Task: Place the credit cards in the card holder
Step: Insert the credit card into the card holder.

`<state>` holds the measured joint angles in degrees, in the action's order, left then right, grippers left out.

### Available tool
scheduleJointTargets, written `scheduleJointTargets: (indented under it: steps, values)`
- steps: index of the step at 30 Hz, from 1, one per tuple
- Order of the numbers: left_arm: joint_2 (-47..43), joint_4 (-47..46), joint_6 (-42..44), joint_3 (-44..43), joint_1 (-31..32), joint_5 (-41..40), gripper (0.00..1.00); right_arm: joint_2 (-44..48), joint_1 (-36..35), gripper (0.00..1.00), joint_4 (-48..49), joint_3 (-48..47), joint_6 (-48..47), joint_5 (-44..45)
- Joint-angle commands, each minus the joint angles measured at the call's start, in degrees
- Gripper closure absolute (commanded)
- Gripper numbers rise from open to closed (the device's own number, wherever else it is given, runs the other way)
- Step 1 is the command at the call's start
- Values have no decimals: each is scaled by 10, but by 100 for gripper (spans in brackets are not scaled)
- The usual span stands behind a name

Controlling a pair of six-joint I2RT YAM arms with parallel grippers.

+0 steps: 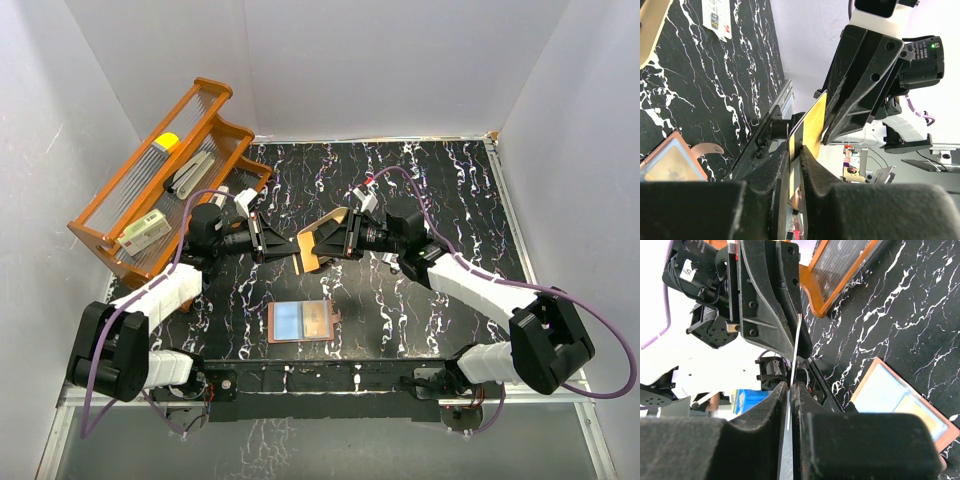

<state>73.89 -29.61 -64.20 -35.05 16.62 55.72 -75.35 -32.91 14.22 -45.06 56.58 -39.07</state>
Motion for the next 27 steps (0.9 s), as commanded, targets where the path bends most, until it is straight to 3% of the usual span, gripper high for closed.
scheduleJointTargets:
  steps: [1, 12, 17, 20, 22, 25, 27]
  values:
    - [-14, 15, 11, 8, -3, -1, 88, 33, -3, 95, 97, 2, 28, -36]
    - [-25, 38, 25, 5, -5, 5, 84, 35, -4, 100, 142, 16, 62, -57]
    - [-26, -51, -40, 23, -5, 20, 57, 12, -4, 100, 193, 29, 90, -36]
    - [-17, -145, -103, 48, -5, 28, 52, -13, -9, 100, 279, 37, 137, -35]
    - [-11, -128, -90, 48, -5, 25, 54, -21, -13, 100, 280, 33, 137, -30]
    - [-7, -21, -10, 29, -5, 11, 74, -24, -13, 99, 272, 32, 129, -35]
    - [-10, 23, 28, 18, -5, 3, 83, -20, -13, 90, 249, 30, 113, -42]
